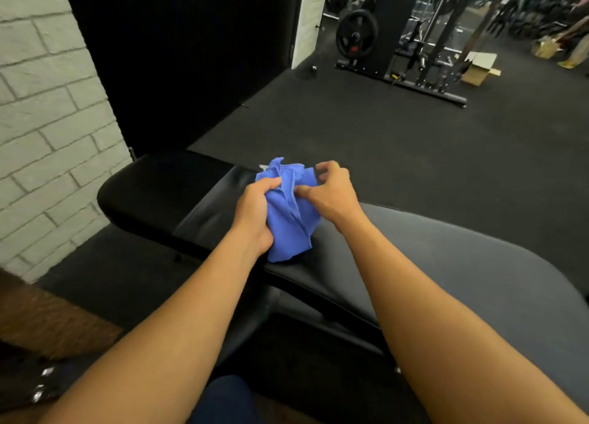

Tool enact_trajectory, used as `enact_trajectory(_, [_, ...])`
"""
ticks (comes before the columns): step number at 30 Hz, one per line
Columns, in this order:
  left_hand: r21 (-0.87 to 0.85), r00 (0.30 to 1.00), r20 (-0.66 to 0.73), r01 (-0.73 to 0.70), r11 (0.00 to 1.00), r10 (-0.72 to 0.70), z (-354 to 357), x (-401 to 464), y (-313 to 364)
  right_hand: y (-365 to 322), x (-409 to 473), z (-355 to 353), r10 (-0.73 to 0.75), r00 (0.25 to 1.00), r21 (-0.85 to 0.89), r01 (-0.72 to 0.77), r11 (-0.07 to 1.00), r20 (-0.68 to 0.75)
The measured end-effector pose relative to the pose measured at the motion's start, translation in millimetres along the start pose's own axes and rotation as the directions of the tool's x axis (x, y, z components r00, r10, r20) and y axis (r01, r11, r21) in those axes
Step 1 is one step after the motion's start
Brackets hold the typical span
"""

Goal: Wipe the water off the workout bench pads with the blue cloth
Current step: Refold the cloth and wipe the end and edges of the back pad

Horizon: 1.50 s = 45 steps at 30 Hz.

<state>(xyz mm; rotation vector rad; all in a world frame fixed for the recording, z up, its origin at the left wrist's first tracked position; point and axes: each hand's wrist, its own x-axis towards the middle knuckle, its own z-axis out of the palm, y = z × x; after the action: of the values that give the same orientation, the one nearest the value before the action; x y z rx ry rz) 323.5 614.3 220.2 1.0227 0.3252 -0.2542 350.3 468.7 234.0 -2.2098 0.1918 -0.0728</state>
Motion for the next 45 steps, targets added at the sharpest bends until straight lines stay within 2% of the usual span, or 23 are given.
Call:
enact_trajectory(2, [0.023, 1.0, 0.003, 0.008, 1.0, -0.008, 7, 3, -8, 3, -6, -3, -0.056, 0.985, -0.01, 0.055, 0.998, -0.161])
enact_trajectory(3, [0.03, 1.0, -0.001, 0.011, 0.999, -0.011, 10, 2, -10, 3, -8, -4, -0.068, 0.982, 0.072, 0.082, 0.994, -0.175])
enact_trajectory(5, [0.056, 0.999, -0.007, 0.036, 0.998, -0.036, 15, -4, -12, 2, -10, -3, -0.058, 0.996, 0.23, 0.073, 0.971, -0.071])
enact_trajectory(8, [0.115, 0.998, -0.038, 0.06, 0.992, -0.056, 12, -2, -9, -2, -8, 4, -0.05, 0.997, 0.183, 0.039, 0.982, 0.057])
enact_trajectory(11, [0.161, 0.998, -0.044, 0.043, 0.986, -0.037, 5, 2, -5, -3, 0, 13, -0.028, 0.998, 0.095, 0.023, 0.995, 0.059])
enact_trajectory(15, [0.169, 0.997, -0.07, 0.049, 0.984, -0.038, -3, 7, -3, -8, 4, 17, 0.038, 0.995, 0.097, -0.046, 0.994, 0.087])
enact_trajectory(21, [0.028, 0.99, -0.142, -0.007, 1.0, 0.011, -14, 23, 3, -22, 4, 29, 0.068, 0.994, 0.126, -0.079, 0.989, 0.087])
enact_trajectory(23, [0.026, 0.993, -0.097, -0.06, 0.998, 0.062, -9, 25, 2, -22, -3, 21, 0.094, 0.995, 0.141, -0.099, 0.985, 0.04])
enact_trajectory(26, [0.056, 0.995, 0.017, -0.104, 0.993, 0.103, 21, 13, -12, -12, -18, -16, 0.14, 0.989, 0.139, -0.133, 0.981, -0.046])
enact_trajectory(30, [0.196, 0.961, 0.238, -0.186, 0.963, 0.137, 90, -26, -50, 24, -61, -98, 0.217, 0.96, 0.194, -0.183, 0.964, -0.177])
enact_trajectory(35, [0.369, 0.882, 0.469, -0.228, 0.901, 0.031, 182, -101, -141, 112, -159, -209, 0.336, 0.893, 0.253, -0.265, 0.931, -0.299])
enact_trajectory(40, [0.492, 0.828, 0.525, -0.103, 0.864, -0.2, 253, -189, -243, 213, -266, -303, 0.419, 0.824, 0.297, -0.319, 0.9, -0.382])
enact_trajectory(45, [0.529, 0.792, 0.564, -0.129, 0.838, -0.234, 295, -243, -311, 280, -343, -369, 0.482, 0.747, 0.338, -0.355, 0.872, -0.457])
